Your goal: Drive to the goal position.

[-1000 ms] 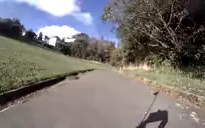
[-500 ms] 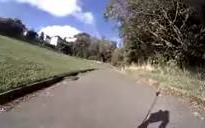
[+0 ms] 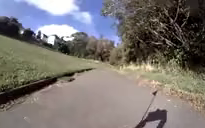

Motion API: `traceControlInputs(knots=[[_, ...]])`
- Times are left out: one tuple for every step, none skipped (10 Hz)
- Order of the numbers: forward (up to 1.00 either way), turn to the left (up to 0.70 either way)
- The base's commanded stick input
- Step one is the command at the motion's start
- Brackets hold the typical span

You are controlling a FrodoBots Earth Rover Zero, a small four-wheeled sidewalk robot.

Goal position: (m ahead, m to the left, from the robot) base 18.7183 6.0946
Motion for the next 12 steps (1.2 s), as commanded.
traceControlInputs(knots=[[0.70, -0.30], [0.70, -0.31], [0.70, -0.32], [0.70, -0.03], [0.70, -0.01], [0.70, -0.07], [0.70, -0.20], [0.70, -0.35], [0.70, -0.20], [0.70, -0.06], [0.70, -0.01], [0.70, 0.00]])
